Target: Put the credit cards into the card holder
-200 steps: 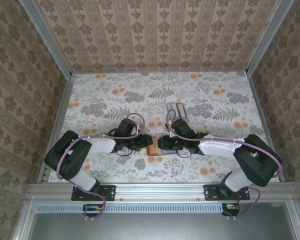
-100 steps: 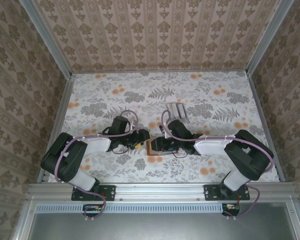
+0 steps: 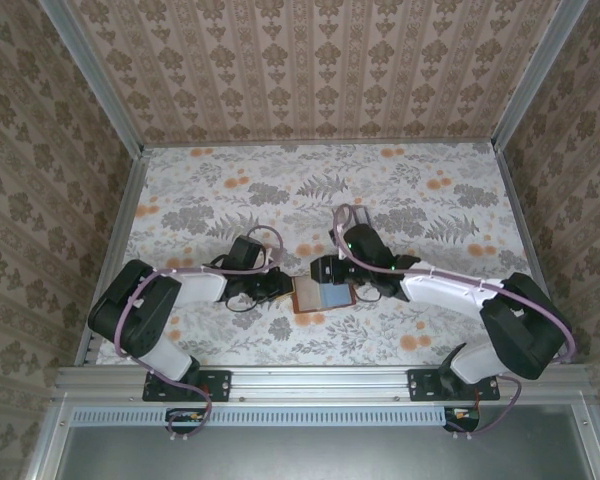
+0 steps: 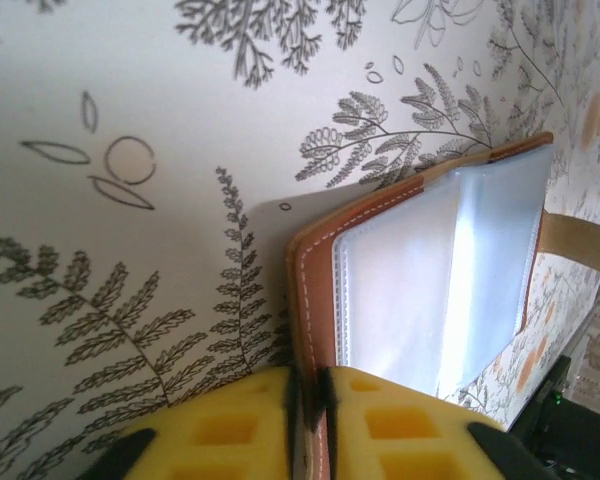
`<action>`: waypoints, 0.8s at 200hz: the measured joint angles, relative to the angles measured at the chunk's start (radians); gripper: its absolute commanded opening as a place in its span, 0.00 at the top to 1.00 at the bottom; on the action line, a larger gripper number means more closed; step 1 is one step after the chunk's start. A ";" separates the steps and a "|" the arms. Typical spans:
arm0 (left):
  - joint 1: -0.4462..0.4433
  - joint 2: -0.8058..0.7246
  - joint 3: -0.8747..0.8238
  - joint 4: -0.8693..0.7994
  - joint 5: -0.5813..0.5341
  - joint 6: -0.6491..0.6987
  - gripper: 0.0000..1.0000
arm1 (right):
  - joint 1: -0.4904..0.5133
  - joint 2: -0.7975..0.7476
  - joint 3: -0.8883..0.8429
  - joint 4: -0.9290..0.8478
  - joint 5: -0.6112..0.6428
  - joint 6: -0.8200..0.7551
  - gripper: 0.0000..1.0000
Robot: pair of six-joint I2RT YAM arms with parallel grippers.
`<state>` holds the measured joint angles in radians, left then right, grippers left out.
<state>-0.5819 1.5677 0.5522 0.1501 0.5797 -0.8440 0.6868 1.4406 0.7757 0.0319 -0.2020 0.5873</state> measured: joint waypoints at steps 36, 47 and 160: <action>-0.001 0.000 0.009 -0.002 0.000 0.004 0.89 | -0.021 0.021 0.227 -0.220 0.289 -0.156 0.31; -0.001 0.000 0.012 -0.006 0.000 0.004 0.90 | -0.033 0.051 0.283 -0.257 0.360 -0.201 0.29; -0.013 -0.011 0.012 -0.001 0.001 0.003 0.96 | -0.153 0.462 0.588 -0.462 0.607 -0.361 0.28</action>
<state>-0.5953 1.5566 0.5644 0.1490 0.5804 -0.8406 0.5339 1.9030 1.3640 -0.4301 0.4049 0.2264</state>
